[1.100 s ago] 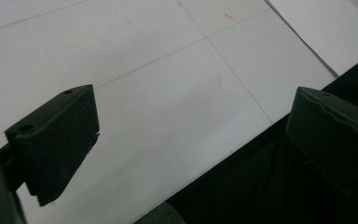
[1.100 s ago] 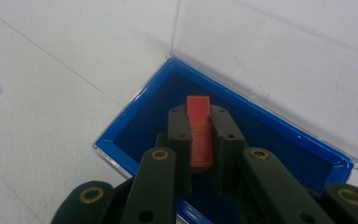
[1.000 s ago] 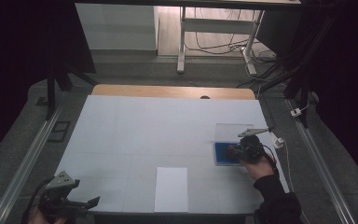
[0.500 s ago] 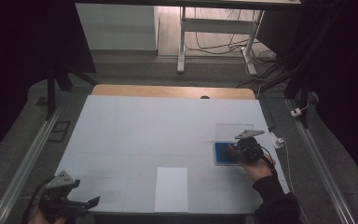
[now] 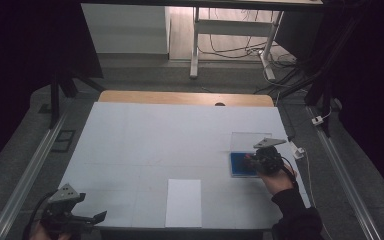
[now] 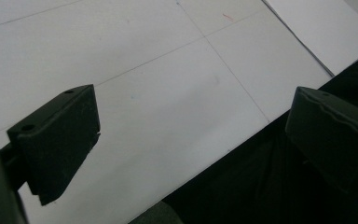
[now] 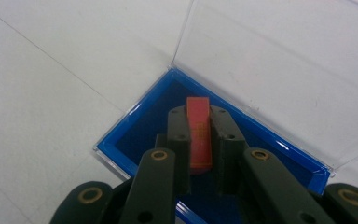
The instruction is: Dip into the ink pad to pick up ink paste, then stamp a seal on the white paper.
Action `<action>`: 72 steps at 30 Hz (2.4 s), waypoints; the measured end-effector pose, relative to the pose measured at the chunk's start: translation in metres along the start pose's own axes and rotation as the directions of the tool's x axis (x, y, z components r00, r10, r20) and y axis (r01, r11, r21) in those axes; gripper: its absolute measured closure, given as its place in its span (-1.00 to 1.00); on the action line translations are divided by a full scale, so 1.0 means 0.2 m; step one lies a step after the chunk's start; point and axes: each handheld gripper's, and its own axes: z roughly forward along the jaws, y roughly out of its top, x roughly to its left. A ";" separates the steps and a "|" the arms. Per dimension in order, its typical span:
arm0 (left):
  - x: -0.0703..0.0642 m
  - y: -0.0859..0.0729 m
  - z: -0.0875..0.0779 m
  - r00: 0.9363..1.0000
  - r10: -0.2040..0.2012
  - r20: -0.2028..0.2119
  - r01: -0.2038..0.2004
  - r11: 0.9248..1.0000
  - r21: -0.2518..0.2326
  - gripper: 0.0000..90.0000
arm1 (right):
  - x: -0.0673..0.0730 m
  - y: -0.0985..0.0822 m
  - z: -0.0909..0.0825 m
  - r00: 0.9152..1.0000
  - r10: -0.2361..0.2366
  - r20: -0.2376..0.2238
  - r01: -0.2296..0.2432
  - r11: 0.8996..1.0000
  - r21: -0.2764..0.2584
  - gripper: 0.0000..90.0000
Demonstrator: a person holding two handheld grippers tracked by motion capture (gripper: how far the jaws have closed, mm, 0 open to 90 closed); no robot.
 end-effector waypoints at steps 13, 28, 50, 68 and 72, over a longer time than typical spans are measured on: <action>0.00 0.00 0.00 1.000 -0.004 0.001 0.004 1.000 -0.001 -0.93 | 0.02 0.01 -0.07 0.998 0.028 -0.054 -0.030 0.999 -0.044 0.78; 0.00 0.00 0.00 1.000 -0.005 0.005 0.005 1.000 -0.004 -0.93 | 0.12 0.05 -0.12 0.993 -0.022 -0.118 0.013 0.997 -0.074 0.78; 0.00 0.00 -0.01 1.000 0.000 0.004 0.000 1.000 -0.009 -0.93 | 0.33 0.12 -0.14 0.970 -0.116 -0.213 0.094 0.989 -0.111 0.78; 0.00 0.00 0.00 1.000 -0.002 0.007 0.002 1.000 -0.009 -0.93 | 0.42 0.15 -0.12 0.951 -0.143 -0.276 0.114 0.987 -0.116 0.78; 0.00 0.00 0.00 1.000 -0.002 0.008 0.002 1.000 -0.008 -0.93 | 0.45 0.15 -0.11 0.944 -0.160 -0.288 0.132 0.985 -0.115 0.78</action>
